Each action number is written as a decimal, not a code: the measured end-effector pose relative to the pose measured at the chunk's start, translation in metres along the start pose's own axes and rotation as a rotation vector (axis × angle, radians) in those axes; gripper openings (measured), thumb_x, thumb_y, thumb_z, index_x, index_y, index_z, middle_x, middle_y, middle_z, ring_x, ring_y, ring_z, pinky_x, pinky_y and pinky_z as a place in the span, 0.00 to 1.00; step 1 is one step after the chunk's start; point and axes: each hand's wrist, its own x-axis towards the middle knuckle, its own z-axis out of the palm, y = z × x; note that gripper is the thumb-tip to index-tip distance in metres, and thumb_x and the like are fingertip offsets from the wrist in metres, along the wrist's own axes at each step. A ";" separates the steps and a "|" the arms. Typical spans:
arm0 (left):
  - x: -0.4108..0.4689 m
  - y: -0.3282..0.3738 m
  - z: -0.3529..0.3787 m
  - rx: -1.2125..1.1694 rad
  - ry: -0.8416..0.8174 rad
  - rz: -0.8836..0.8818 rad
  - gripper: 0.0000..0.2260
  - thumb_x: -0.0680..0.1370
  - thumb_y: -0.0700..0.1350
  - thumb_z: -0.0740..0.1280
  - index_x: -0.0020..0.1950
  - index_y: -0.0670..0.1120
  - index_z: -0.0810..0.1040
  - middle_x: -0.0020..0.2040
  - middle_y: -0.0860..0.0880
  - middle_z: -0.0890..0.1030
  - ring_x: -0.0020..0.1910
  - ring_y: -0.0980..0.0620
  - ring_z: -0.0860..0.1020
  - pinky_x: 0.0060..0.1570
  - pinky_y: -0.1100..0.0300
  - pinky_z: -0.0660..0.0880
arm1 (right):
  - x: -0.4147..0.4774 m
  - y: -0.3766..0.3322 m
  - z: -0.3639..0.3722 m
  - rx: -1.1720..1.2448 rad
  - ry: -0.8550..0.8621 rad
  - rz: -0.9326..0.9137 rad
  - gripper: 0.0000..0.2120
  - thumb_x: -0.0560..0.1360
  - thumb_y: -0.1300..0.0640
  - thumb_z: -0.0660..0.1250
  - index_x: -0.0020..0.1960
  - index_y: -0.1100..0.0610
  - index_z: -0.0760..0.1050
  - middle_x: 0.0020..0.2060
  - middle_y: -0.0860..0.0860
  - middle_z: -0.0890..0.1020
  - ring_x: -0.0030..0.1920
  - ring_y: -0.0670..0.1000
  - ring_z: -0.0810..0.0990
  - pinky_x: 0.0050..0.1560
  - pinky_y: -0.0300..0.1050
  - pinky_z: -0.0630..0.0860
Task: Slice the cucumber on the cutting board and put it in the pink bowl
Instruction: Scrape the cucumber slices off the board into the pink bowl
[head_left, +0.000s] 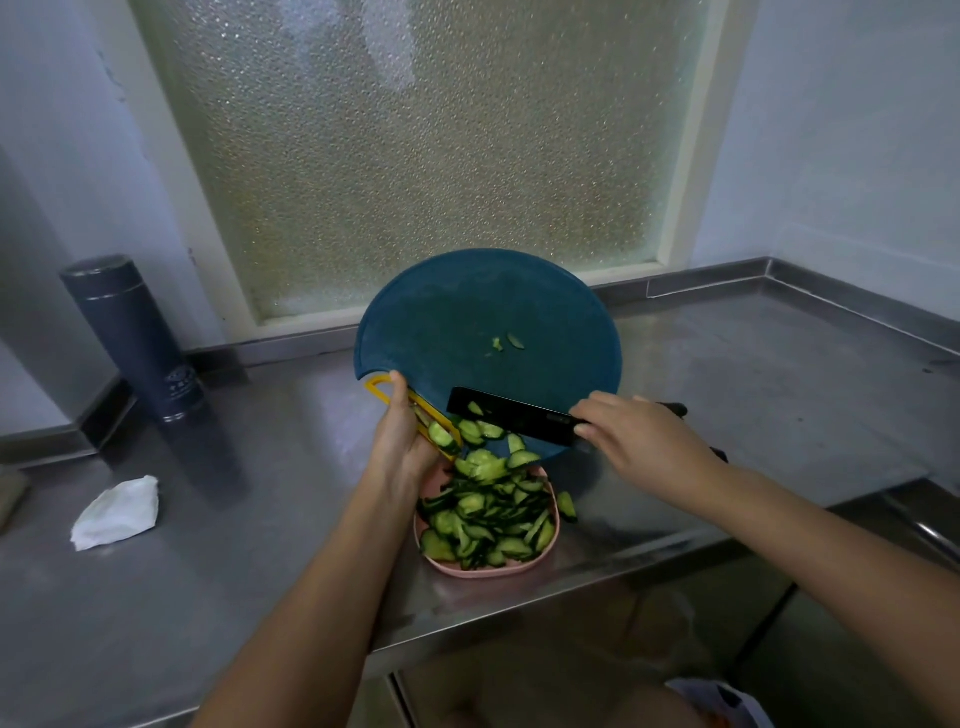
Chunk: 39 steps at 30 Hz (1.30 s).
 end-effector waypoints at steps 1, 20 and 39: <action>0.000 0.000 0.001 0.004 -0.001 0.006 0.24 0.81 0.57 0.53 0.67 0.42 0.71 0.63 0.42 0.76 0.63 0.44 0.74 0.55 0.49 0.72 | -0.002 0.001 0.000 0.001 0.002 0.005 0.10 0.81 0.55 0.57 0.55 0.55 0.76 0.45 0.49 0.77 0.43 0.52 0.77 0.42 0.41 0.61; -0.007 0.022 0.002 0.050 0.064 0.094 0.24 0.80 0.59 0.53 0.65 0.42 0.72 0.63 0.42 0.77 0.61 0.45 0.75 0.55 0.50 0.74 | -0.014 -0.016 -0.023 0.070 -0.059 -0.046 0.09 0.81 0.56 0.59 0.56 0.55 0.75 0.44 0.40 0.70 0.43 0.43 0.73 0.46 0.39 0.62; -0.031 0.003 0.021 -0.051 0.005 0.010 0.23 0.80 0.58 0.53 0.65 0.43 0.73 0.62 0.43 0.76 0.55 0.46 0.76 0.43 0.49 0.74 | -0.026 0.001 -0.033 0.430 0.132 0.254 0.06 0.80 0.57 0.60 0.52 0.52 0.75 0.36 0.47 0.79 0.36 0.42 0.77 0.35 0.37 0.71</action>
